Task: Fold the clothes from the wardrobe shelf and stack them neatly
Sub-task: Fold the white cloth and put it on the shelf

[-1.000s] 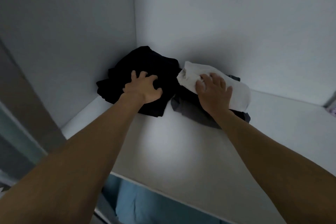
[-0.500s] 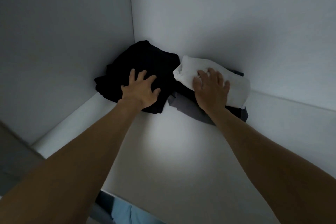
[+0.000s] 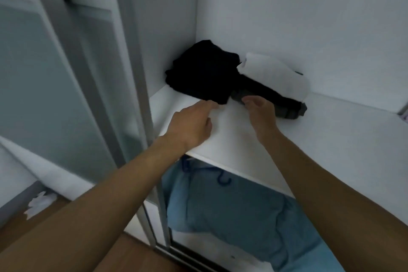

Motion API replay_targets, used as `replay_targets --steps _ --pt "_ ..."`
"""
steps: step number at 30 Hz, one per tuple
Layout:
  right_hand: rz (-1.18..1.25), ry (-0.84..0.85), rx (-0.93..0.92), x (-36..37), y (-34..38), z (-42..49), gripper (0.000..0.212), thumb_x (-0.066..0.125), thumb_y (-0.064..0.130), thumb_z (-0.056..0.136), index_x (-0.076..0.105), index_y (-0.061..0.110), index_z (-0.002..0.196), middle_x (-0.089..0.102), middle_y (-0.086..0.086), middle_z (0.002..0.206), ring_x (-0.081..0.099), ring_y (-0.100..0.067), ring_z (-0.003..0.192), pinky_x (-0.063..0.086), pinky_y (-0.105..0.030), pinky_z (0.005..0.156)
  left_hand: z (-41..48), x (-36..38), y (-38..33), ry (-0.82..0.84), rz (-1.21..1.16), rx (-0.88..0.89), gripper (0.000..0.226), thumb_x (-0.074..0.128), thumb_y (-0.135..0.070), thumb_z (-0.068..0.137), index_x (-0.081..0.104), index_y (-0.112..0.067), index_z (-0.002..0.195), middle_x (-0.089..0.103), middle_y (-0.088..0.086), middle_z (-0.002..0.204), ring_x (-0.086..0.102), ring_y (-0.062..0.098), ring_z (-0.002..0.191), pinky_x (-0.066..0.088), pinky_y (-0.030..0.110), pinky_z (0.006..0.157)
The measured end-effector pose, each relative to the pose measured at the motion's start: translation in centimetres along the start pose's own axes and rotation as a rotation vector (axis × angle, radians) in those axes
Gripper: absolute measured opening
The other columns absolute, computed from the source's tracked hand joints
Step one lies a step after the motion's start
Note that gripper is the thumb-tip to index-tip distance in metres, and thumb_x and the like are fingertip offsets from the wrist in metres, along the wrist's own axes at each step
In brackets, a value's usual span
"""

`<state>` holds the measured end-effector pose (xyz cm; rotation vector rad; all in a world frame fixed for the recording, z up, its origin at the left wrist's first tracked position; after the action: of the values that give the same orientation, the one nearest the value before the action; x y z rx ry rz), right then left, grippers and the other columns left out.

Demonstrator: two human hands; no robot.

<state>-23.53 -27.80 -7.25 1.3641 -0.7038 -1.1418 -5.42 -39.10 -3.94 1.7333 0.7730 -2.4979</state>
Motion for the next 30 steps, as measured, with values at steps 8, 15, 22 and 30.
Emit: replay_targets --steps 8,15,22,30 --pt "0.267 0.366 -0.071 12.8 12.0 -10.9 0.017 0.053 0.018 0.097 0.069 0.019 0.101 0.074 -0.005 0.105 0.070 -0.017 0.101 0.053 -0.038 0.093 -11.1 -7.2 10.8 -0.050 0.014 -0.383 0.022 0.053 -0.031 0.088 0.073 -0.025 0.094 0.073 -0.002 0.097 0.068 0.024 0.091 0.056 0.040 0.086" --pt "0.136 0.391 -0.197 19.0 14.0 -16.2 0.014 0.066 0.015 0.091 0.060 0.018 0.103 0.070 -0.003 0.105 0.067 -0.013 0.097 0.053 -0.028 0.088 -10.8 -4.8 12.2 0.080 -0.082 -0.396 0.021 0.056 -0.029 0.084 0.060 -0.015 0.100 0.066 0.003 0.094 0.064 0.026 0.086 0.055 0.039 0.078" --pt "-0.015 0.319 -0.214 17.7 13.0 -15.2 0.025 0.071 0.021 0.089 0.059 0.009 0.107 0.065 0.003 0.094 0.061 -0.006 0.081 0.048 -0.019 0.072 -10.5 -4.7 10.9 0.085 -0.088 -0.355 0.014 0.057 -0.017 0.081 0.062 -0.010 0.091 0.065 0.010 0.087 0.064 0.031 0.081 0.057 0.041 0.075" --pt "0.005 0.265 -0.230 12.2 11.2 -15.5 0.020 0.071 0.021 0.090 0.057 0.013 0.102 0.057 0.012 0.083 0.054 0.002 0.072 0.040 -0.002 0.058 -10.4 -3.1 5.8 0.151 -0.068 -0.254 0.013 0.055 -0.011 0.080 0.061 -0.008 0.091 0.066 0.010 0.086 0.063 0.029 0.079 0.056 0.041 0.072"
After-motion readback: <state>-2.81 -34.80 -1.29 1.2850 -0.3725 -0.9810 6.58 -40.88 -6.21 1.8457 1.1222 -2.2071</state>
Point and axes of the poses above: each hand's wrist, its own z-axis towards the middle knuckle, its own x-axis out of the palm, y = z × x, the point moved 9 cm from there along z, towards the middle knuckle
